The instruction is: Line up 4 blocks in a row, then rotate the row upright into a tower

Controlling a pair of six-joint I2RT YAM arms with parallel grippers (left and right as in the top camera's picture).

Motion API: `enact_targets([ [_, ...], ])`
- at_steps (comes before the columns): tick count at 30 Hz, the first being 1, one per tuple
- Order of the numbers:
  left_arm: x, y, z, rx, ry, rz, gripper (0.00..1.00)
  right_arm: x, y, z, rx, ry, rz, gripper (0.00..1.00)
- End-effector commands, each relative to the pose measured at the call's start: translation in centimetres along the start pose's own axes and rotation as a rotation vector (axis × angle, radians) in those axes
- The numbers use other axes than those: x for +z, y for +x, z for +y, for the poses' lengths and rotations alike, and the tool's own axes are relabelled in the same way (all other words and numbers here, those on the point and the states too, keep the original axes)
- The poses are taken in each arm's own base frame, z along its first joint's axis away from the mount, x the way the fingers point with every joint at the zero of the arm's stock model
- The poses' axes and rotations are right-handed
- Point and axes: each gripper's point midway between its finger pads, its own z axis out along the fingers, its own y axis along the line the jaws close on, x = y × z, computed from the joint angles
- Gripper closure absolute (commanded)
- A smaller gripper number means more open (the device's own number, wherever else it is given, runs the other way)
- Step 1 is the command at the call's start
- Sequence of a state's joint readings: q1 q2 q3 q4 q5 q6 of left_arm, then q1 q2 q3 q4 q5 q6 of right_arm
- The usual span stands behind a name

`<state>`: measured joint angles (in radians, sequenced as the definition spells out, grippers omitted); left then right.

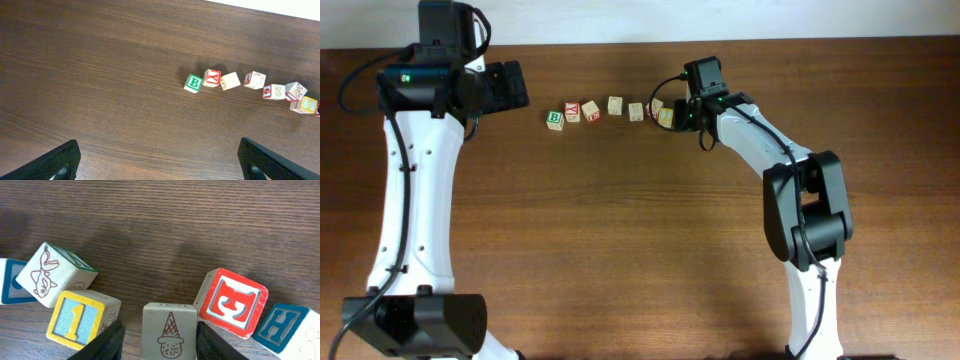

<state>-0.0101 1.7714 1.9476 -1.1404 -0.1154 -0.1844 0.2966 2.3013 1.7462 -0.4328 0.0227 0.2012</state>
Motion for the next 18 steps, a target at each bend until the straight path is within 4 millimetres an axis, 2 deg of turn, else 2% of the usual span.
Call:
enact_targets([
  [1,-0.4,-0.4,-0.2,-0.014,0.01,-0.015,0.01,0.6,0.4,-0.1,-0.006,0.015,0.009,0.55],
  [6,-0.4,-0.4,-0.2,-0.014,0.01,-0.015,0.01,0.5,1.8,-0.3,-0.008,0.023,0.07,0.75],
  [8,-0.4,-0.4,-0.2,-0.014,0.01,-0.015,0.01,-0.5,1.7,-0.2,0.01,0.021,0.077,0.8],
  [10,-0.4,-0.4,-0.2,-0.014,0.01,-0.015,0.01,-2.7,1.0,-0.1,0.01,0.018,0.076,0.8],
  [12,-0.4,-0.4,-0.2,-0.014,0.01,-0.015,0.01,-6.2,0.4,0.6,0.011,-0.016,0.086,0.8],
  [13,-0.4,-0.4,-0.2,-0.014,0.01,-0.015,0.01,-8.6,0.5,1.2,0.013,-0.048,0.104,0.8],
  [15,-0.4,-0.4,-0.2,-0.014,0.01,-0.015,0.01,-11.7,0.9,1.8,0.017,-0.088,0.136,0.8],
  [17,-0.4,-0.4,-0.2,-0.014,0.01,-0.015,0.01,-16.2,3.3,1.5,0.047,-0.086,0.234,0.8],
  [18,-0.4,-0.4,-0.2,-0.014,0.01,-0.015,0.01,-17.3,4.6,1.4,0.051,-0.082,0.29,0.79],
])
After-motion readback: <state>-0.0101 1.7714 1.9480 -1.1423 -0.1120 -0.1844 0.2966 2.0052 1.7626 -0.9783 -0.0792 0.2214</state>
